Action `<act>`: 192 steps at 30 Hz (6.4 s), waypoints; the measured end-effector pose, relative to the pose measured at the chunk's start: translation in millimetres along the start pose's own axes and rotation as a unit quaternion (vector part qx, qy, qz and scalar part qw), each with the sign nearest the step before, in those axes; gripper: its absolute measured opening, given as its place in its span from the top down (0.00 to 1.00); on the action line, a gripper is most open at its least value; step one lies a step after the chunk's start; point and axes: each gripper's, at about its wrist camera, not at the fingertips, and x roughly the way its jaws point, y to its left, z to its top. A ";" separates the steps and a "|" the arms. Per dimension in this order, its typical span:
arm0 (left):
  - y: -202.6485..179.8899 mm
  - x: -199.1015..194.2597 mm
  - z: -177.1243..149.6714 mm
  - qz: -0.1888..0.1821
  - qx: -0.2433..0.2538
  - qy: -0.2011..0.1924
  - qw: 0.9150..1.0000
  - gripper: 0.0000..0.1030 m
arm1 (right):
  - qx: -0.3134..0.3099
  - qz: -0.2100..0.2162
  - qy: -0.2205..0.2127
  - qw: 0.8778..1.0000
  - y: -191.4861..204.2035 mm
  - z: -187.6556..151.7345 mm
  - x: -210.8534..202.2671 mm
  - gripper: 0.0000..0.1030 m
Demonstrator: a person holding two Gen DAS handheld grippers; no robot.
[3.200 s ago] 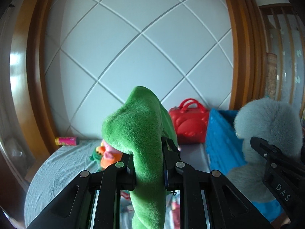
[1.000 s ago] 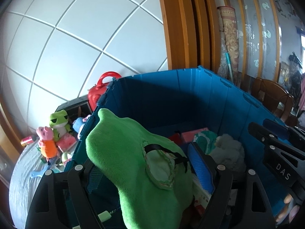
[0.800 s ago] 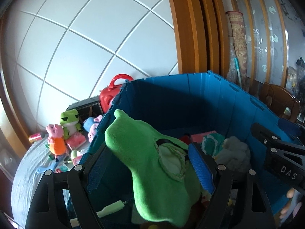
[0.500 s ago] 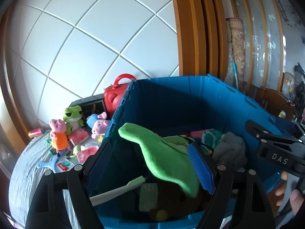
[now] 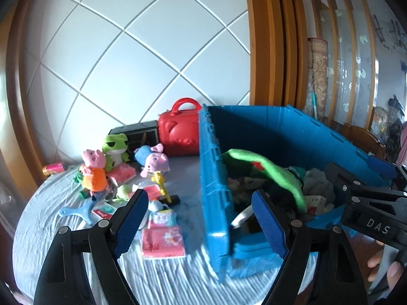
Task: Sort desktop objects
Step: 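Withdraw both tools from the bin back toward the medicine boxes on the table, then grasp the white medicine box with the left tool while the right tool grasps the long white box, then carry the white medicine box with the left tool while the right tool carries the long box into the bin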
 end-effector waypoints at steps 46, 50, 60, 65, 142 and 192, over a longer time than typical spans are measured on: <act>349.8 212.0 -197.1 0.180 -0.104 0.305 0.929 0.18 | -0.105 0.183 0.292 0.933 359.7 -152.2 258.1 0.00; 367.6 237.2 -192.9 0.172 -0.069 0.307 0.933 0.18 | -0.101 0.186 0.308 0.928 384.7 -158.3 269.2 0.00; 416.9 295.5 -188.6 0.089 -0.006 0.309 0.947 0.18 | -0.031 0.125 0.336 0.933 437.3 -171.3 303.7 0.00; 425.4 315.7 -193.0 0.040 0.007 0.315 0.948 0.27 | 0.034 0.087 0.338 0.936 446.1 -169.6 322.7 0.00; 267.6 84.5 -50.7 0.110 -0.057 0.068 0.990 0.71 | -0.098 0.165 0.066 0.979 348.1 -17.7 81.7 0.73; -220.3 96.5 31.4 -0.052 0.070 0.044 0.995 0.42 | 0.033 -0.043 0.016 0.998 -156.0 21.2 49.4 0.73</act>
